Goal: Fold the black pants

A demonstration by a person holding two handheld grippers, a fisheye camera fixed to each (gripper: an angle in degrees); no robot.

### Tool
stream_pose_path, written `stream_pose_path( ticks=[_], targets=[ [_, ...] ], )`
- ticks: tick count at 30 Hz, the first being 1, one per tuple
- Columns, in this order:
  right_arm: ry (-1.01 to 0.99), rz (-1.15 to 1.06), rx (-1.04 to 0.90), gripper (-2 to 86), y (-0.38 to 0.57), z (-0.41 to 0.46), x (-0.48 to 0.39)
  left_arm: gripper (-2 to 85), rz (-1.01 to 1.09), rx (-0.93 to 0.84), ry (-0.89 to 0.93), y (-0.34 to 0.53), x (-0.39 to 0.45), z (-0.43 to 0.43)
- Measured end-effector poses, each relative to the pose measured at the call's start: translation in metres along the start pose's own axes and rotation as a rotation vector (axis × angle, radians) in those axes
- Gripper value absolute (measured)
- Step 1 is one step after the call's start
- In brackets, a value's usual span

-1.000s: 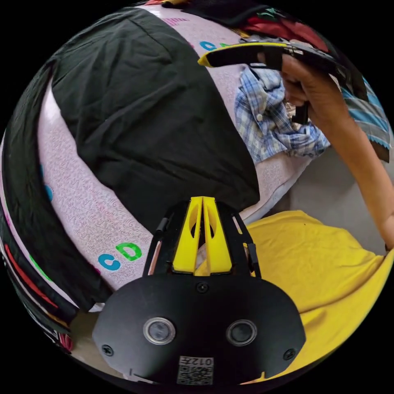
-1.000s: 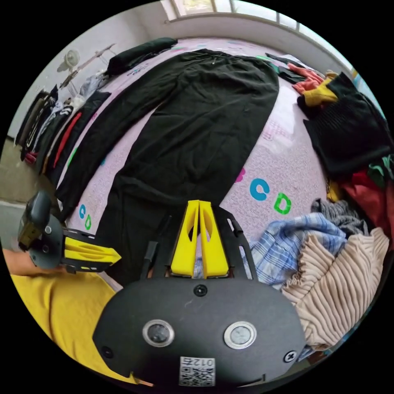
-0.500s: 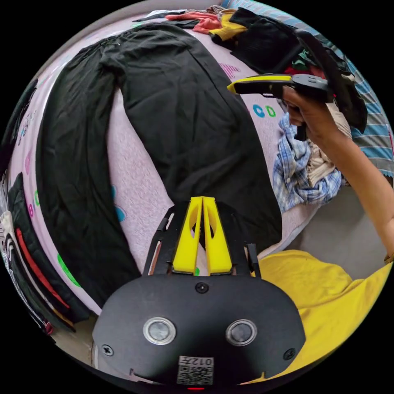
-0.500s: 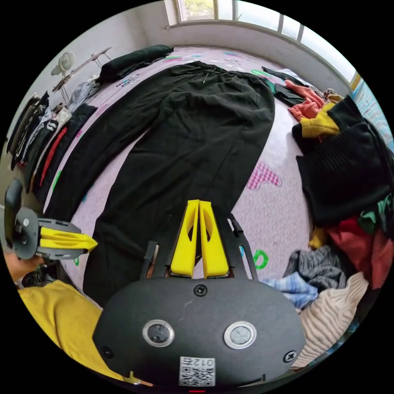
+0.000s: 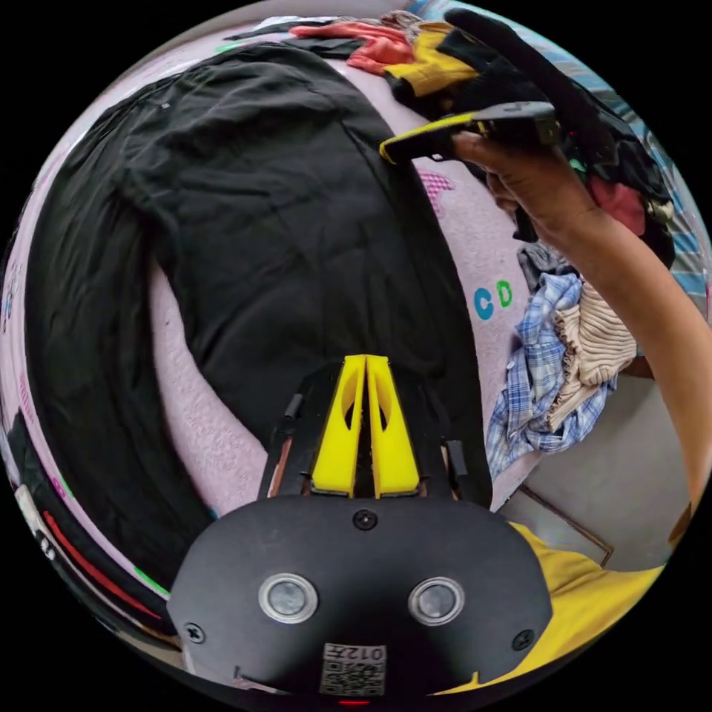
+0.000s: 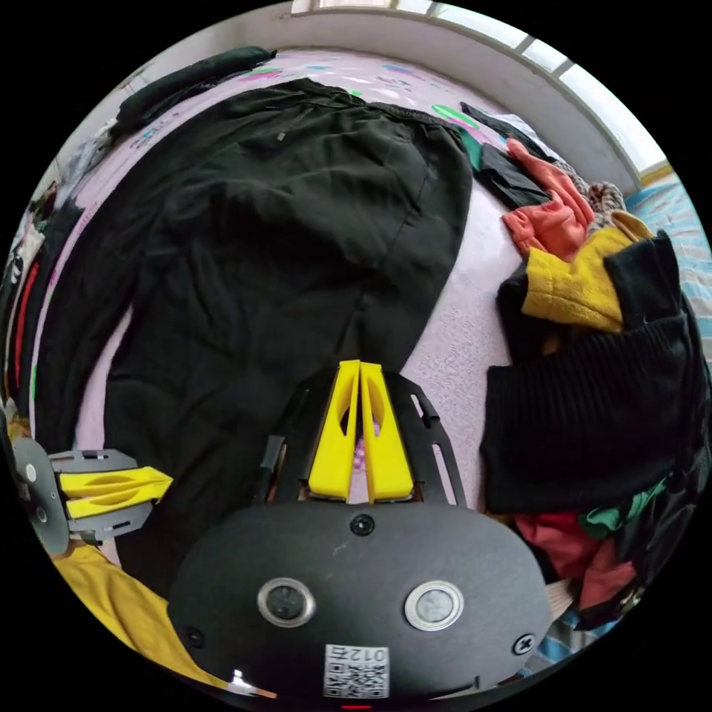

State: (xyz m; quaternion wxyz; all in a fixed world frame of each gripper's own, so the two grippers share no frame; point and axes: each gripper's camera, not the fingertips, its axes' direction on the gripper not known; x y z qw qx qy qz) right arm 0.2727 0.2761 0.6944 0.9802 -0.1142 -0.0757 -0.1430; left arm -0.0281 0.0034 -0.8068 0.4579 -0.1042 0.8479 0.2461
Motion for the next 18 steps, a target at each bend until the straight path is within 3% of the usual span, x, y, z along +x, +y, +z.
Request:
stream_pose_path(
  ticks=[4, 7, 9, 11, 14, 18],
  targets=[
    [-0.023, 0.137, -0.037, -0.1, 0.005, -0.016, 0.034, 0.5, 0.179, -0.065, 0.042, -0.021, 0.018, -0.005],
    [-0.049, 0.25, -0.063, -0.1, -0.001, -0.039, 0.049, 0.5, 0.206, 0.074, 0.038, -0.015, -0.008, -0.051],
    [-0.096, 0.196, 0.115, -0.1, -0.006, -0.082, 0.039, 0.5, 0.146, 0.198, 0.006, -0.009, -0.053, -0.091],
    [-0.111, 0.139, 0.182, -0.1, -0.02, -0.105, 0.025, 0.5, -0.091, 0.326, -0.074, -0.007, -0.144, -0.142],
    [-0.152, 0.076, 0.196, -0.1, -0.058, -0.121, 0.003, 0.5, -0.328, 0.368, 0.028, -0.014, -0.257, -0.183],
    [-0.102, -0.015, 0.183, -0.1, -0.115, -0.132, -0.032, 0.5, -0.352, 0.305, -0.016, -0.039, -0.317, -0.197]
  ],
)
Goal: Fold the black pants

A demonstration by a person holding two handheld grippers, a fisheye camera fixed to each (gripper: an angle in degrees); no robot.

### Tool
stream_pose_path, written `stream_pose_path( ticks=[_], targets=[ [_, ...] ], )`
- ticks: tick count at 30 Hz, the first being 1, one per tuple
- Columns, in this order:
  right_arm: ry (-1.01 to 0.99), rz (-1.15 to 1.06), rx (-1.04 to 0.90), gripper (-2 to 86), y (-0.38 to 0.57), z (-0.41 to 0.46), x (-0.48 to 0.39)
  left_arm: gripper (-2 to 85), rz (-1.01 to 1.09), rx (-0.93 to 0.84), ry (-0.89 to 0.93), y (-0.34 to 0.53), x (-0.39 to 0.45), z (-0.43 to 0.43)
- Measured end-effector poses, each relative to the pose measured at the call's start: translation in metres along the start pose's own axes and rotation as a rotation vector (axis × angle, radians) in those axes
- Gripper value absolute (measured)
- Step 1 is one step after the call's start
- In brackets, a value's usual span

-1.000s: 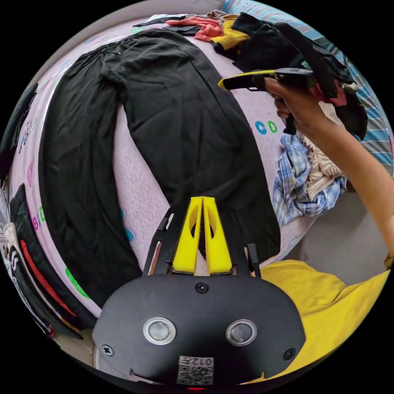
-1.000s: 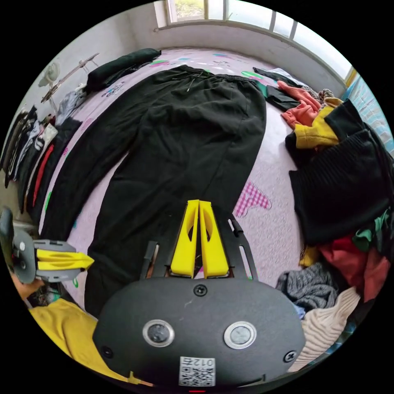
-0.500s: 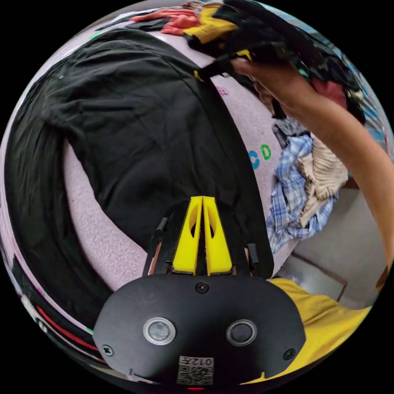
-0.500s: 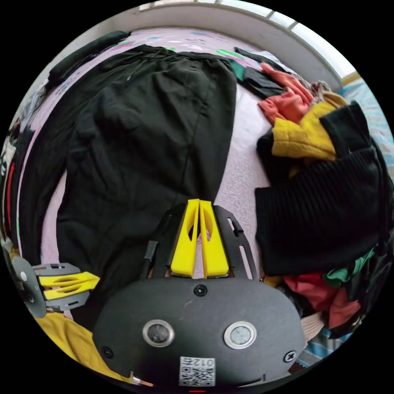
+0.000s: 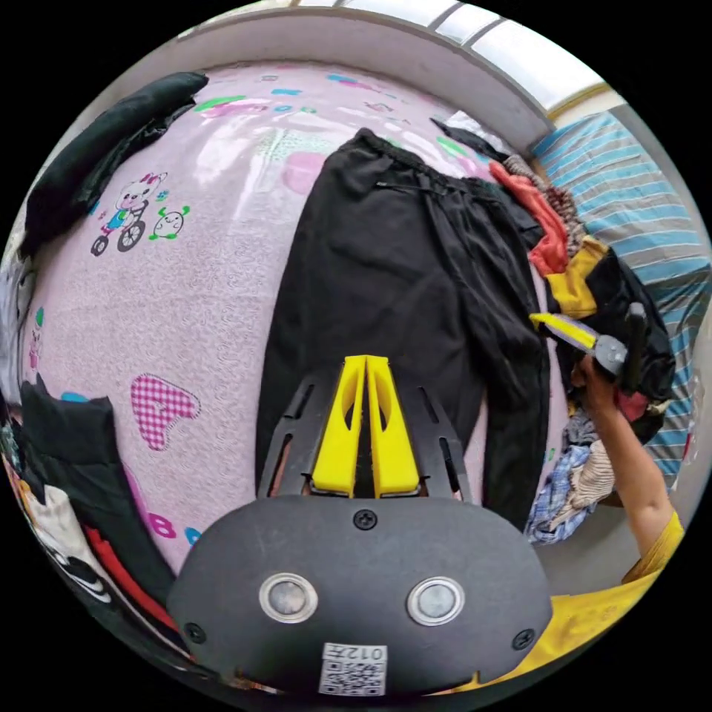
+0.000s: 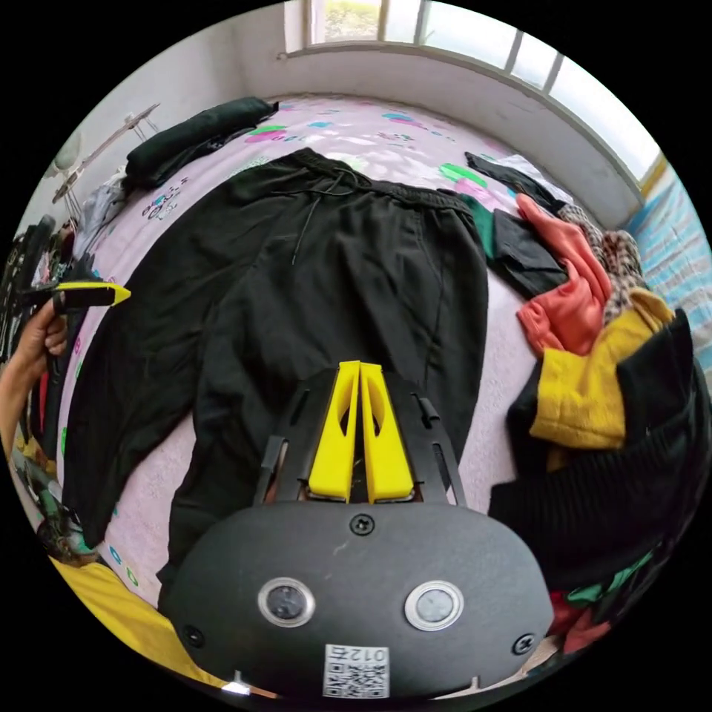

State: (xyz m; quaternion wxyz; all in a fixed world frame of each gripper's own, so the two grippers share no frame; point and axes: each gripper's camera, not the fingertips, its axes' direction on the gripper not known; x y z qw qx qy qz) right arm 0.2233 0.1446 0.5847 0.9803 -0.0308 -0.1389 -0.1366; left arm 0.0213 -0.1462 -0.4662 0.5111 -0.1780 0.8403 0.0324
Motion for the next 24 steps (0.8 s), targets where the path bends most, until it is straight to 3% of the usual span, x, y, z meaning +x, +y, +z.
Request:
stream_pose_path(
  ticks=[4, 6, 13, 16, 19, 24],
  targets=[
    [0.08, -0.088, -0.104, -0.1, -0.031, 0.012, -0.013, 0.4, 0.103, -0.139, -0.113, -0.028, -0.001, 0.026],
    [0.132, -0.073, -0.129, -0.1, -0.033, 0.008, 0.001, 0.4, 0.115, -0.088, -0.12, -0.032, -0.002, 0.022],
    [0.027, 0.189, -0.169, -0.1, -0.026, -0.031, 0.068, 0.4, 0.127, -0.073, -0.01, -0.051, -0.04, 0.005],
    [0.1, 0.226, -0.126, -0.1, -0.031, -0.059, 0.062, 0.5, 0.172, 0.084, -0.064, -0.061, -0.056, -0.036],
    [0.1, 0.134, 0.001, -0.1, -0.038, -0.091, 0.04, 0.5, 0.009, 0.167, -0.107, -0.089, -0.108, -0.065],
    [0.082, 0.07, -0.028, -0.1, -0.06, -0.104, 0.02, 0.5, -0.153, 0.058, 0.209, -0.155, -0.194, -0.051]
  ],
)
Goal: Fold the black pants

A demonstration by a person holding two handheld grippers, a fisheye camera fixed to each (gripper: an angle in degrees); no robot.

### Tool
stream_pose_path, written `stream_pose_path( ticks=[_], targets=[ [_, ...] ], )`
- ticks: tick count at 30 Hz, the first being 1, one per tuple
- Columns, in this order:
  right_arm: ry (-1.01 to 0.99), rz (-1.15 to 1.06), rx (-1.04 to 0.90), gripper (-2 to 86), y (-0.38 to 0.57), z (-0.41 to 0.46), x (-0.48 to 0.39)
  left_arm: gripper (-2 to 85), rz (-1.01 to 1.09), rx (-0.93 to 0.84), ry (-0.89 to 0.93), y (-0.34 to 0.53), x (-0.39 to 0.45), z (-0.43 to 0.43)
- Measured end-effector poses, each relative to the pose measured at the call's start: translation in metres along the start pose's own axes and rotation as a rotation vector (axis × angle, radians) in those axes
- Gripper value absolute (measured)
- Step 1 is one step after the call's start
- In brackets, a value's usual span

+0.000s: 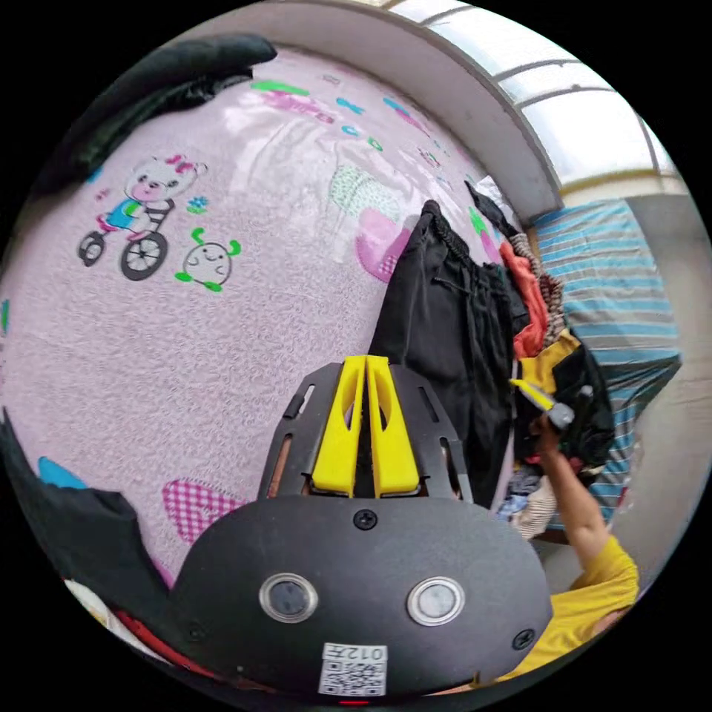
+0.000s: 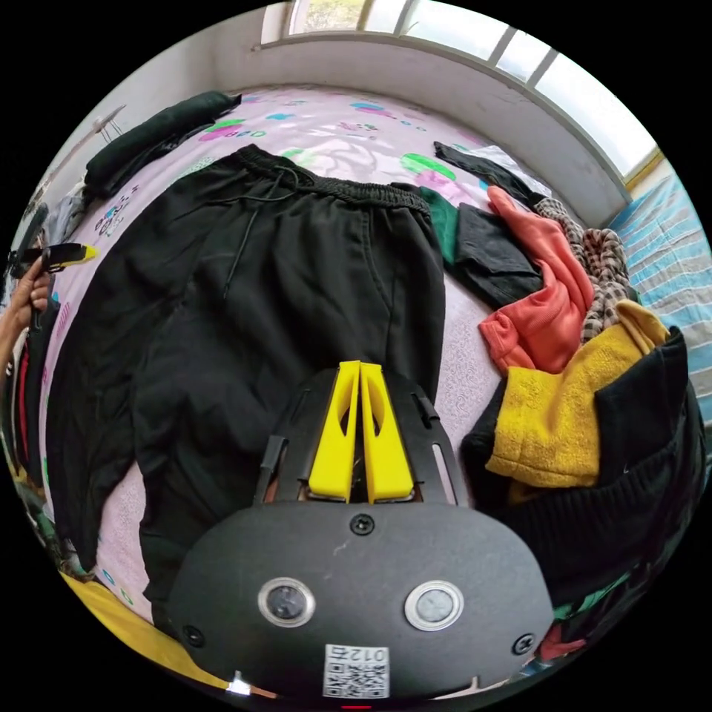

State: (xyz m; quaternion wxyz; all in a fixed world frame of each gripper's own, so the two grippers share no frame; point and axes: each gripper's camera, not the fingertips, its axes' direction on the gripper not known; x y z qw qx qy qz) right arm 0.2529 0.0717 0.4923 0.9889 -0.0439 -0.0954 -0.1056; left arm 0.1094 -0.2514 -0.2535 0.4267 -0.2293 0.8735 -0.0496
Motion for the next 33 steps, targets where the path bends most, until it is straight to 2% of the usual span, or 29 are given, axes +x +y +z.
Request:
stream_pose_path(
  ticks=[2, 7, 10, 15, 22, 25, 31, 33],
  targets=[
    [-0.045, 0.03, 0.012, -0.1, -0.002, -0.007, 0.003, 0.4, -0.021, -0.003, 0.135, -0.027, -0.015, 0.005],
    [-0.076, 0.061, 0.004, -0.1, 0.001, -0.025, 0.008, 0.4, -0.064, -0.006, 0.135, -0.069, -0.031, 0.015],
    [-0.107, 0.08, 0.007, 0.0, 0.007, -0.039, 0.015, 0.4, -0.062, -0.085, 0.18, -0.092, -0.038, 0.032],
    [-0.116, 0.089, 0.041, 0.1, 0.013, -0.07, 0.025, 0.4, -0.052, -0.122, 0.3, -0.114, -0.043, 0.048],
    [-0.103, 0.21, 0.067, 1.4, 0.002, -0.095, 0.045, 1.3, 0.007, -0.126, 0.299, -0.138, -0.043, 0.054],
    [-0.129, 0.19, 0.081, 2.3, -0.013, -0.106, 0.044, 2.8, 0.012, -0.141, 0.325, -0.151, -0.045, 0.057],
    [-0.087, 0.109, -0.016, 3.3, -0.05, -0.105, 0.033, 4.1, 0.083, -0.153, 0.366, -0.175, -0.042, 0.056],
    [-0.068, 0.101, -0.036, 2.2, -0.058, -0.108, 0.029, 2.5, 0.096, -0.16, 0.307, -0.181, -0.04, 0.056]
  ],
)
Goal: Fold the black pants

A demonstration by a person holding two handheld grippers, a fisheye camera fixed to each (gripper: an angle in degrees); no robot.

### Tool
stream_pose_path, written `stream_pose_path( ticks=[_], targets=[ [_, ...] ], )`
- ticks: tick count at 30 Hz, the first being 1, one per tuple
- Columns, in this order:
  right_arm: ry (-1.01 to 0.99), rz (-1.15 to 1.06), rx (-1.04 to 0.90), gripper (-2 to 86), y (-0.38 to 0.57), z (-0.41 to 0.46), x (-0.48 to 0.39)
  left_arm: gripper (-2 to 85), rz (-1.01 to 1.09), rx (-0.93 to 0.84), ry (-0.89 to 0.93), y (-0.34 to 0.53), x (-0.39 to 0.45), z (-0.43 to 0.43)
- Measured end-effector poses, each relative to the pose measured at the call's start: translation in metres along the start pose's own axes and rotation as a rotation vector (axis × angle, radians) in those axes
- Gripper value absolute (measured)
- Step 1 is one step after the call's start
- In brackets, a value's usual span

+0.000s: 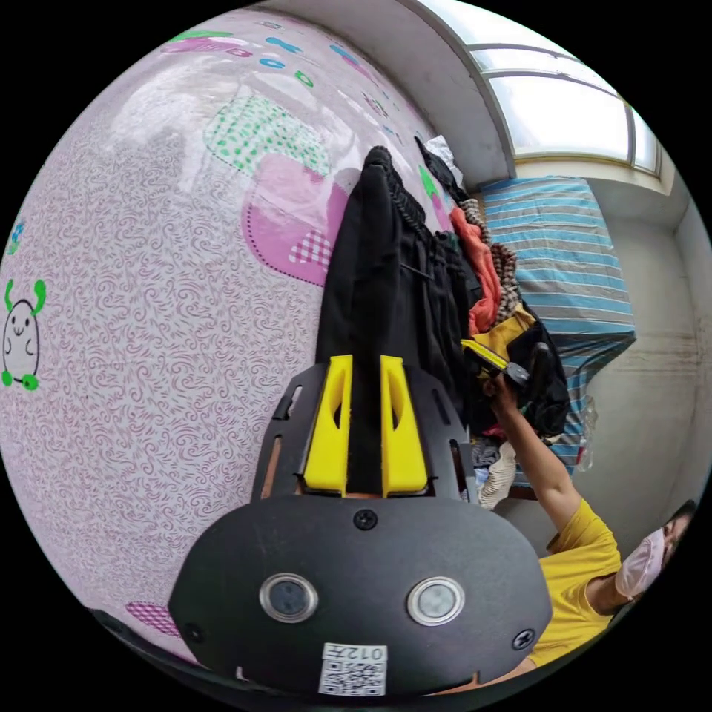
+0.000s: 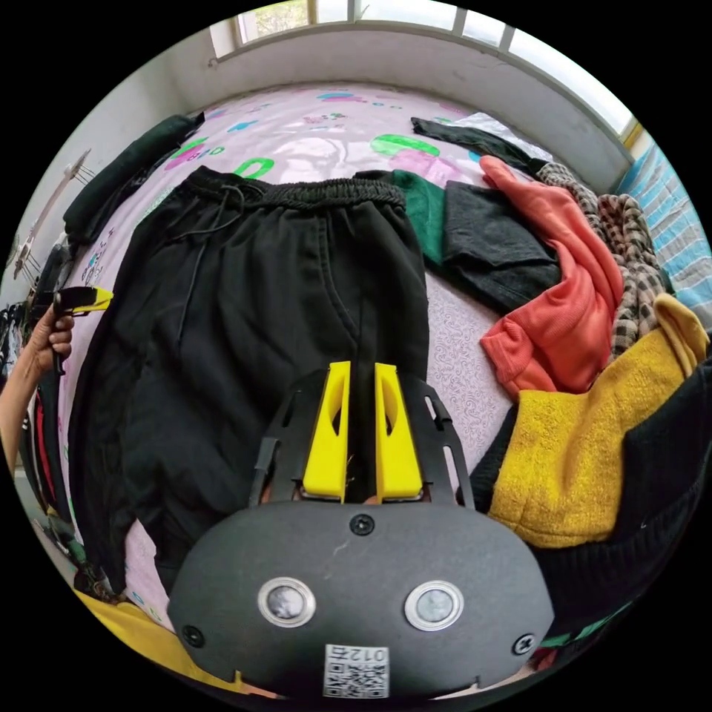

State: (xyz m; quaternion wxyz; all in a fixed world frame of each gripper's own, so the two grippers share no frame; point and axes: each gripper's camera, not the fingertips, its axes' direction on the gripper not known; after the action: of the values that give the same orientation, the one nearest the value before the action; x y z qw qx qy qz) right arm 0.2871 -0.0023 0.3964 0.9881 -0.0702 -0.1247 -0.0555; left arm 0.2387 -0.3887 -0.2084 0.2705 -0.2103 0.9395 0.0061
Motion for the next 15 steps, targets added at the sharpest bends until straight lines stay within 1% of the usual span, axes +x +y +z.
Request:
stream_pose_path(
  ticks=[1, 4, 7, 11, 13, 15],
  targets=[
    [0.011, 0.004, -0.011, 1.9, -0.002, -0.001, -0.001, 1.6, -0.004, -0.005, -0.046, -0.003, 0.0, 0.0],
    [0.024, 0.001, 0.033, 0.8, -0.001, -0.019, -0.002, 0.4, 0.014, -0.007, -0.063, -0.012, -0.001, -0.001],
    [-0.007, -0.017, 0.063, 0.3, 0.004, -0.039, 0.006, 0.0, 0.008, 0.021, -0.098, -0.017, -0.004, -0.011],
    [0.034, 0.007, 0.067, 0.0, 0.004, -0.061, 0.029, -0.1, -0.028, 0.081, -0.114, -0.02, -0.017, -0.033],
    [0.031, 0.021, 0.087, 0.0, 0.001, -0.069, 0.034, -0.2, -0.013, 0.081, -0.111, -0.023, -0.017, -0.037],
    [0.091, 0.01, 0.083, -0.1, -0.003, -0.069, 0.028, -0.2, 0.019, 0.073, -0.16, -0.028, -0.012, -0.039]
  ],
)
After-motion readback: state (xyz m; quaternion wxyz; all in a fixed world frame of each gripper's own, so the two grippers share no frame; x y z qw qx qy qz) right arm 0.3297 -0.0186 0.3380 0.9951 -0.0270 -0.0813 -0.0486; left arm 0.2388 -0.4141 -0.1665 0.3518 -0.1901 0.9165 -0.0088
